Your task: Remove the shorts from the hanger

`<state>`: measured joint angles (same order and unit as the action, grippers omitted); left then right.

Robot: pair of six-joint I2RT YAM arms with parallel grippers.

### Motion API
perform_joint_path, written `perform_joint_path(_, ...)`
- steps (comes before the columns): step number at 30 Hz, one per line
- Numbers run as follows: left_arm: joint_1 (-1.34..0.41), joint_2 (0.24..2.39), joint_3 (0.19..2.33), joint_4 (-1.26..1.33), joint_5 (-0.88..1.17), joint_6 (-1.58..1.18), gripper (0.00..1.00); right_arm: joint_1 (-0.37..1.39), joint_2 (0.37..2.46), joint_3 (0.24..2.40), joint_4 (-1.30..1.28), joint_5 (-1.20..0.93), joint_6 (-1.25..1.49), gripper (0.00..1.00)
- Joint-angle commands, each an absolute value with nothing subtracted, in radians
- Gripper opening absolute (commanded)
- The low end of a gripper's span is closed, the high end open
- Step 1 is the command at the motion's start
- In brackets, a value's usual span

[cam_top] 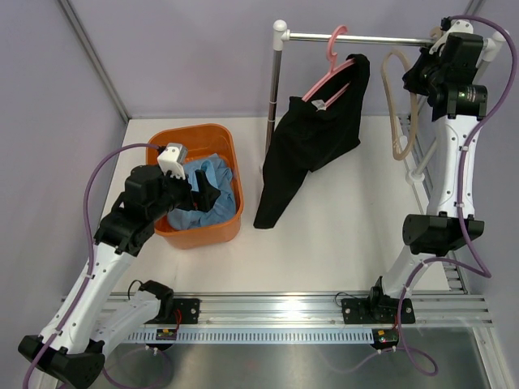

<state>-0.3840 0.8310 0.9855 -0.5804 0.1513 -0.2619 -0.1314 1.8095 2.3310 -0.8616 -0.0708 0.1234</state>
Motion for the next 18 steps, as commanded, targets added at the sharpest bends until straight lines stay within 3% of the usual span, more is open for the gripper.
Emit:
perform_joint_path(1,-0.383,0.821,0.977,-0.525,0.176,-0.256,0.99,-0.133,1.781,2.26,-0.887,-0.028,0.12,0.0)
perform_joint_path(13,-0.383,0.821,0.974,-0.525,0.184,-0.259,0.99,-0.133,1.717,2.137,-0.876,-0.014,0.169,0.01)
perform_joint_path(18,-0.383,0.818,0.973,-0.525,0.183,-0.259,0.99,-0.133,1.707,2.137,-0.873,-0.02,0.176,0.14)
